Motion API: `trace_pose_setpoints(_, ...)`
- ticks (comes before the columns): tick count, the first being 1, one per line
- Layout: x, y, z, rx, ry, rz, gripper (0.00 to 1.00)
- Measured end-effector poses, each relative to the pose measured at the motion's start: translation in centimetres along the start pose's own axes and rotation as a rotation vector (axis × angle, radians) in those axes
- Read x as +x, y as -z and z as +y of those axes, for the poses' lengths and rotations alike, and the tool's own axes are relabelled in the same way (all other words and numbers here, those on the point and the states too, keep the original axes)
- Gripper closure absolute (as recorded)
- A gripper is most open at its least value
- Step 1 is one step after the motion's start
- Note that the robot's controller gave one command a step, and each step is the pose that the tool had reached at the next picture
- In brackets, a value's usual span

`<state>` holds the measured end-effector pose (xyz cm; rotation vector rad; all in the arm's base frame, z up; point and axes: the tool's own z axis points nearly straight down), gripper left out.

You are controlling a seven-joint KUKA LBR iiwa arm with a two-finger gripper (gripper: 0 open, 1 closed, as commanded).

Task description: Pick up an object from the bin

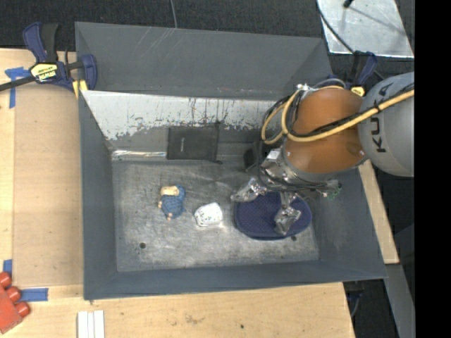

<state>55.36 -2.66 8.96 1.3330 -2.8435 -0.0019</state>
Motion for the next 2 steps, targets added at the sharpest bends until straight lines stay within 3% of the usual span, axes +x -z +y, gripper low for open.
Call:
trace_pose_setpoints(1,-0.3,0.5,-0.2,0.009,-0.001,-0.011,1.0)
trace_pose_setpoints(2,-0.2,14.4,0.1,0.011,0.072,-0.008,1.0)
